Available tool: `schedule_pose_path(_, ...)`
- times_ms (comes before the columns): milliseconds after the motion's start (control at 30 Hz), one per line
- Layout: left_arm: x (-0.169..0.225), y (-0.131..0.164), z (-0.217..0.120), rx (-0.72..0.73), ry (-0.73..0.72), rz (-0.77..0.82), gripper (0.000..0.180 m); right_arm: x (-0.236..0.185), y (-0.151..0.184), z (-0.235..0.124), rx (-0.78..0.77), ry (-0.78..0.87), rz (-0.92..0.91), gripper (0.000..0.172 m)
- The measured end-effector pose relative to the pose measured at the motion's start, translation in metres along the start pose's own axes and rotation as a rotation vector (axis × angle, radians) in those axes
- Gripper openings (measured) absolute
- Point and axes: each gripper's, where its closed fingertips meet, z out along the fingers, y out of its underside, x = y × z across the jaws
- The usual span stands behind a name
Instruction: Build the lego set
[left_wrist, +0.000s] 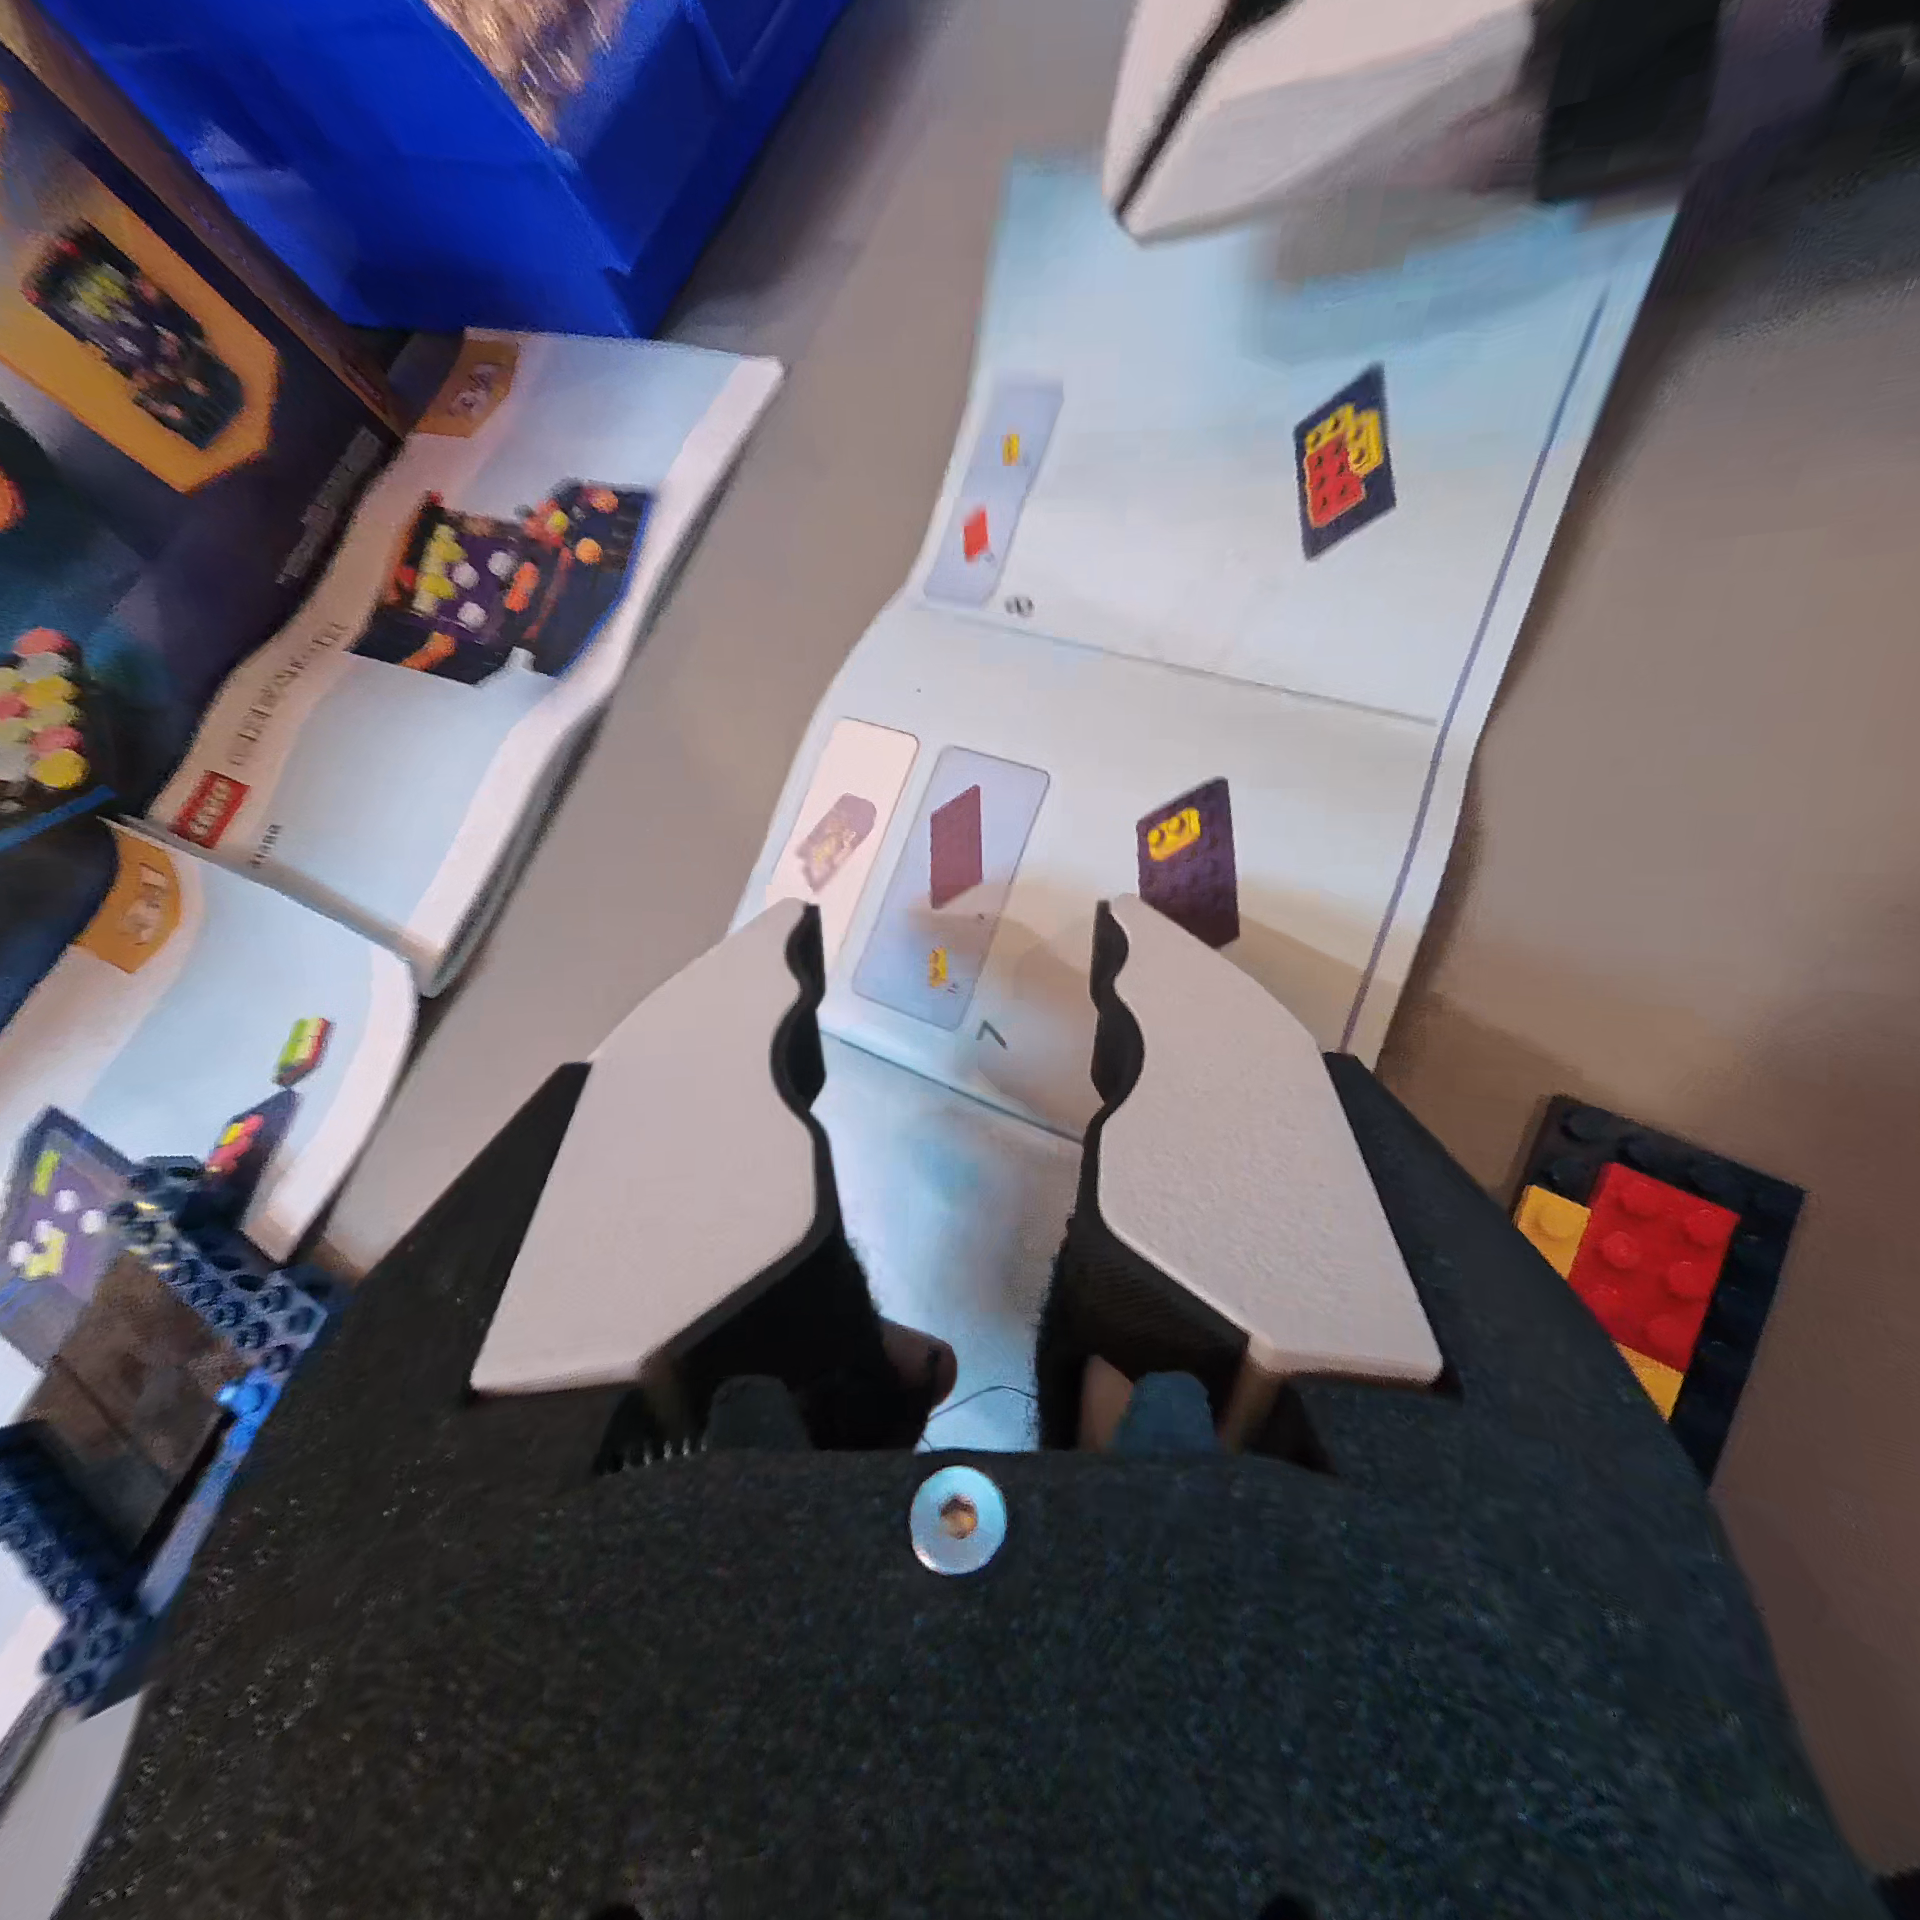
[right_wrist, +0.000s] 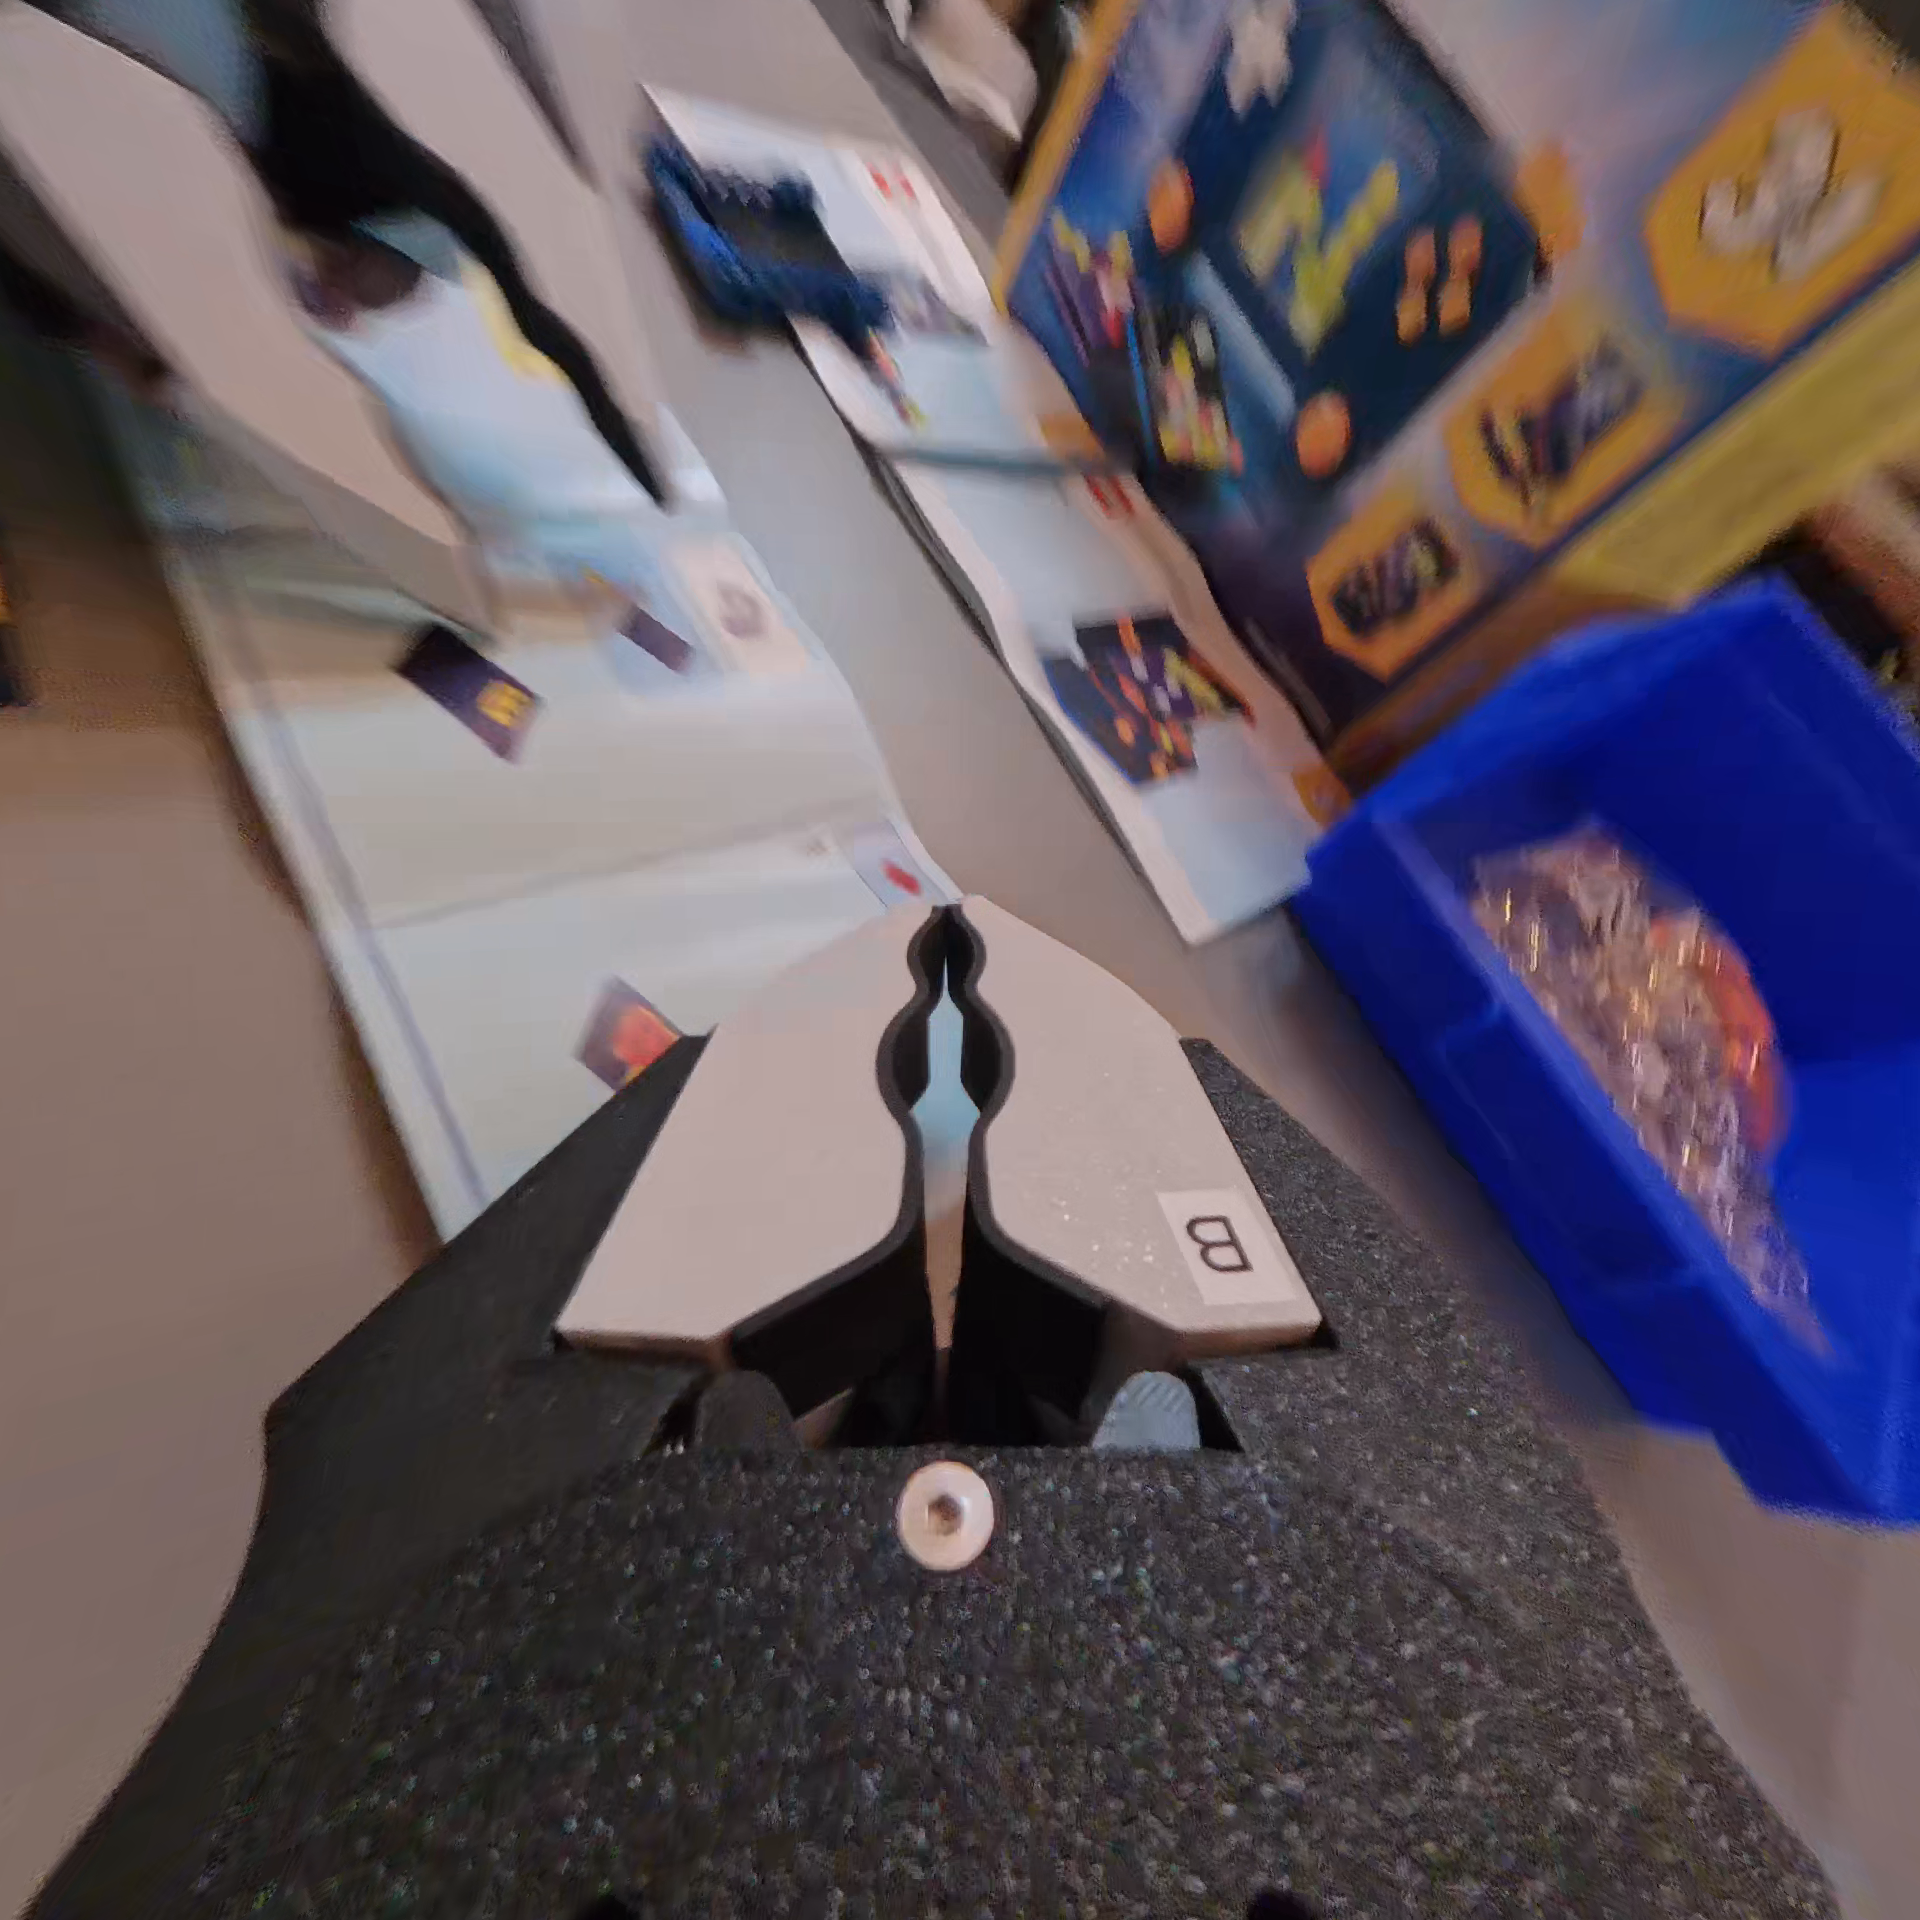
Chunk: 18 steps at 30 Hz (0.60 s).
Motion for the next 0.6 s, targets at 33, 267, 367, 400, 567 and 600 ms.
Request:
schedule_pose_path(33,-0.003,-0.007,-0.004,0.045,-0.017,0.000,0.049,-0.007,-0.012,-0.004,0.046,-0.017,-0.038,0.000)
schedule_pose_path(267,0.010,-0.036,-0.020,0.192,0.053,-0.011,0.040,-0.020,-0.024,-0.008,0.045,-0.050,-0.124,0.000)
schedule_pose_path(367,0.017,-0.014,-0.006,0.057,0.079,0.040,0.041,0.015,0.017,-0.003,-0.067,-0.013,0.174,0.047)
schedule_pose_path(400,0.020,-0.006,-0.002,0.009,0.083,0.057,0.040,0.021,0.030,0.000,-0.109,-0.033,0.262,0.056)
schedule_pose_path(567,0.024,0.001,0.003,-0.046,0.068,0.103,0.037,0.026,0.057,0.007,-0.195,-0.063,0.379,0.037)
schedule_pose_path(600,0.024,0.001,0.003,-0.043,0.069,0.099,0.037,0.026,0.058,0.008,-0.201,-0.057,0.367,0.033)
